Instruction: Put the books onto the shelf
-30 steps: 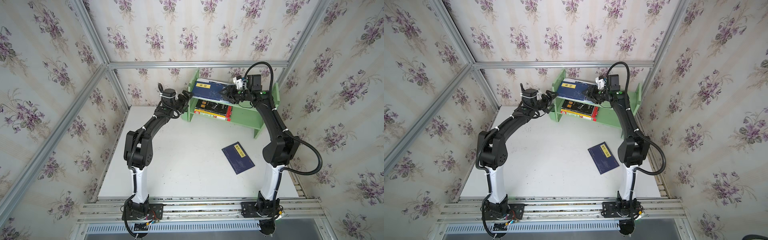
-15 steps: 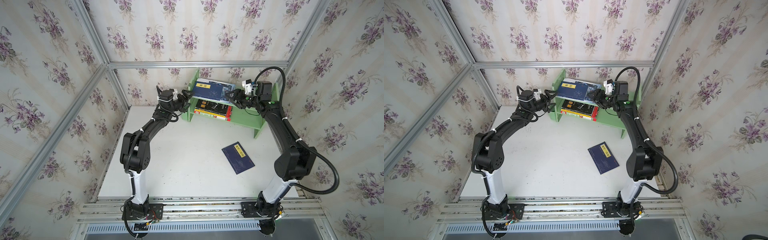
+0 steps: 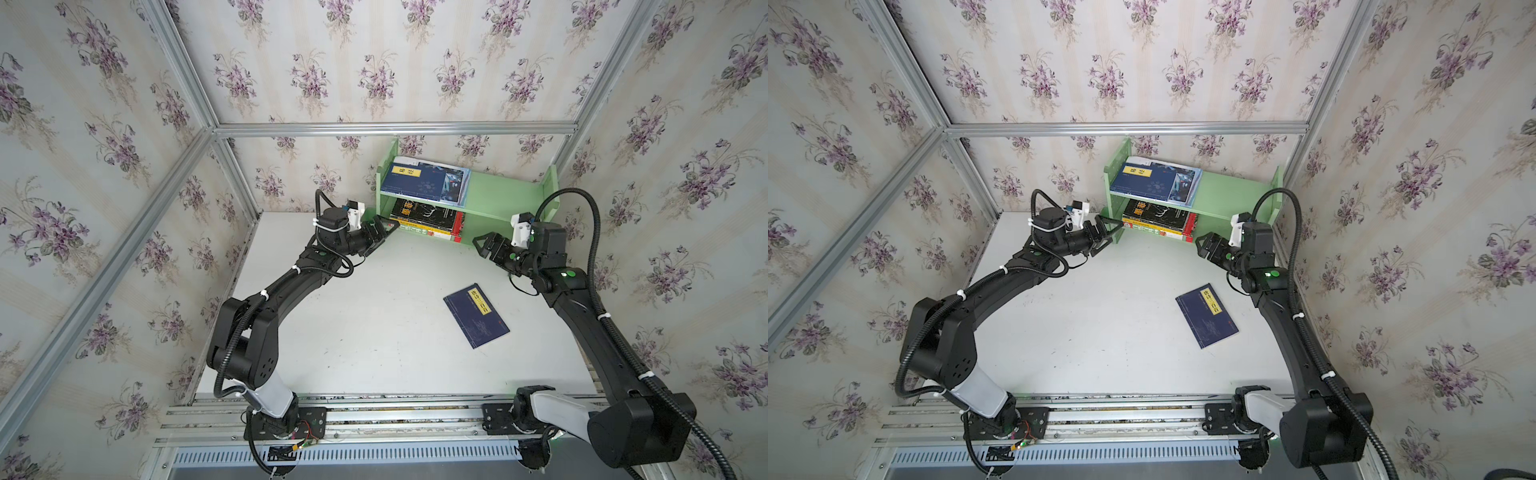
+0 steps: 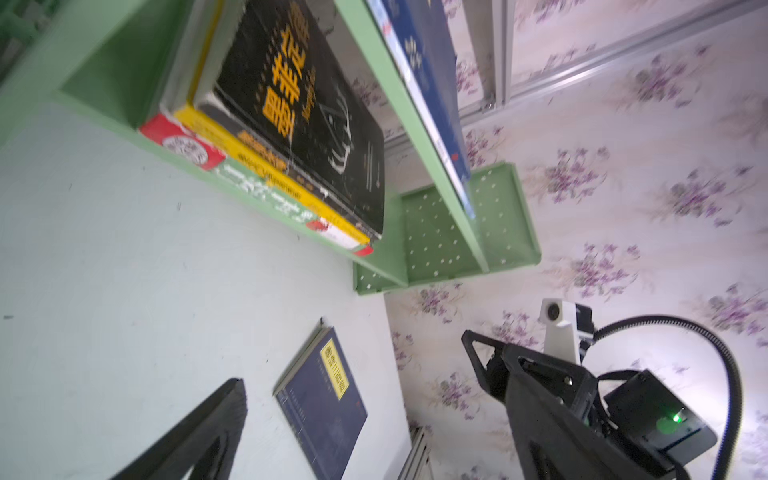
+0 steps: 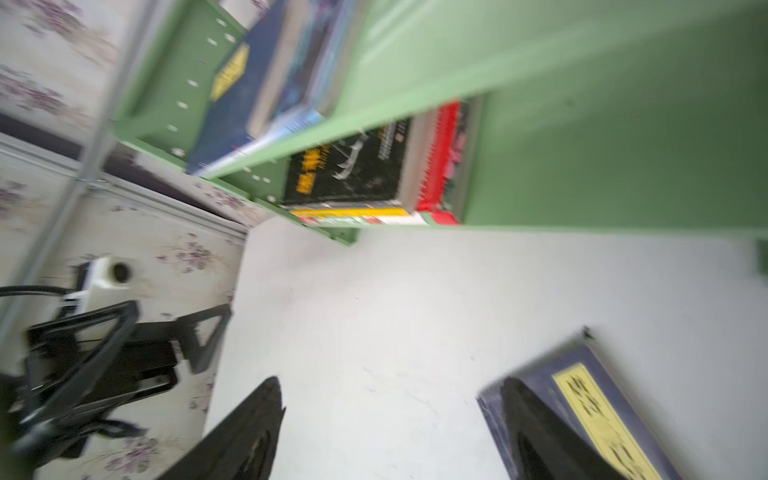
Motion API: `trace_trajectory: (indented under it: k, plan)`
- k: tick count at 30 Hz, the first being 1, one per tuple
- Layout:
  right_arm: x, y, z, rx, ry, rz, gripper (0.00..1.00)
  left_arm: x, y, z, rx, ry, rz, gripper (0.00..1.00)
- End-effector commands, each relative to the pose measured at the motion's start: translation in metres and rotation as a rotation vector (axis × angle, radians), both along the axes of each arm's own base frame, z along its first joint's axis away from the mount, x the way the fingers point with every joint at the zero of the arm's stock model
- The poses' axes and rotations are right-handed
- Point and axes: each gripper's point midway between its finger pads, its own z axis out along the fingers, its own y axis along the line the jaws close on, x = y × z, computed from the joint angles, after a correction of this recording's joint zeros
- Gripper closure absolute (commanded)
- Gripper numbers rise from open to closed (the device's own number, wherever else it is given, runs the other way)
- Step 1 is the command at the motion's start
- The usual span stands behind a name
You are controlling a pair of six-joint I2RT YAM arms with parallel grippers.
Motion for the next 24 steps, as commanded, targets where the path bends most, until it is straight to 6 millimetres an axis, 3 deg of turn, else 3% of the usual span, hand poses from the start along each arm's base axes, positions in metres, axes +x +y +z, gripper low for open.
trace_trajectory:
  k: [1, 5, 7, 11, 17, 24]
  plan:
    - [-0.023, -0.028, -0.048, -0.101, 0.115, -0.134, 0.14, -0.015, 0.002, -0.036, 0.168, -0.017, -0.023, 0.0]
    - [-0.033, -0.04, -0.106, -0.096, 0.164, -0.227, 0.1, -0.03, -0.005, -0.062, 0.207, 0.025, -0.042, 0.0]
    - [-0.036, -0.053, -0.126, -0.129, 0.202, -0.299, 0.06, -0.035, -0.009, -0.073, 0.22, 0.043, -0.053, 0.0]
    - [-0.023, -0.061, -0.145, -0.17, 0.196, -0.32, 0.0, -0.037, -0.015, -0.092, 0.216, 0.103, -0.08, 0.0]
    - [-0.005, -0.062, -0.187, -0.157, 0.305, -0.263, 0.0, -0.041, -0.013, -0.088, 0.238, 0.09, -0.088, 0.0]
    - [-0.01, -0.045, -0.215, -0.046, 0.42, -0.248, 0.03, -0.051, -0.002, -0.098, 0.293, 0.117, -0.073, 0.0]
